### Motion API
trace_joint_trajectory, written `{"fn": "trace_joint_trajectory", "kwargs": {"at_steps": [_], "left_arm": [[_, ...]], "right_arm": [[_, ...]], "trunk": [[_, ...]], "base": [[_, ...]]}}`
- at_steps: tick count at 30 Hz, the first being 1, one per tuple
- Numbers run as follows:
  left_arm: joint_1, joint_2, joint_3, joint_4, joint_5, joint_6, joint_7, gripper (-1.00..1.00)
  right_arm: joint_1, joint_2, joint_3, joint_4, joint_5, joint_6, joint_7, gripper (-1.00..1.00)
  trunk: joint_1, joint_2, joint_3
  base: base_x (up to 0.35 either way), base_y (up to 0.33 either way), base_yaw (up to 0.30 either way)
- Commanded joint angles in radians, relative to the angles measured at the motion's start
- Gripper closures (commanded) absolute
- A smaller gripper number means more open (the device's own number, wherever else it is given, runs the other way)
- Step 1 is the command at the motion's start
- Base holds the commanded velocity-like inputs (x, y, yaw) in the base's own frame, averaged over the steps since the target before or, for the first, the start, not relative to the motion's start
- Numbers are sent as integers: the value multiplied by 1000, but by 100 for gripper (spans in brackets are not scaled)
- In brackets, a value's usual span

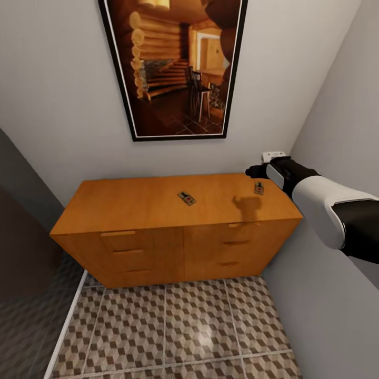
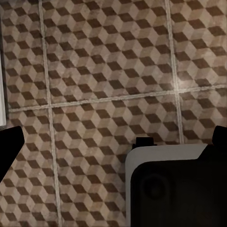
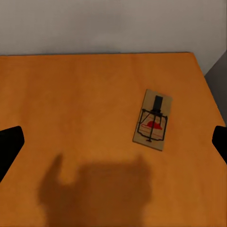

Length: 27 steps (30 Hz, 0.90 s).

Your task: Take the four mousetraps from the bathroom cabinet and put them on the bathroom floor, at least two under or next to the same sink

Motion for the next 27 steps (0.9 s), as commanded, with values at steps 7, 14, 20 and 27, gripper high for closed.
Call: {"fn": "trace_joint_trajectory", "kwargs": {"at_steps": [7,14,20,27], "left_arm": [[-2,0,-8,4,-1,-6,7,-100],[-2,0,-8,4,-1,-6,7,-100],[-2,0,-8,4,-1,-6,7,-100],[-2,-1,-8,4,-1,-6,7,-100]], "right_arm": [[0,-1,9,-1,-10,6,-2,-100],[0,-2,9,-1,-10,6,-2,-100],[0,-2,9,-1,-10,6,-3,-100],[0,-2,9,0,-10,6,-4,-100]], "trunk": [[0,-2,-13],[0,-2,-24],[0,-2,-33],[0,-2,-44]], "base": [[1,-97,0],[0,-131,0],[0,-33,0],[0,-6,0]]}}
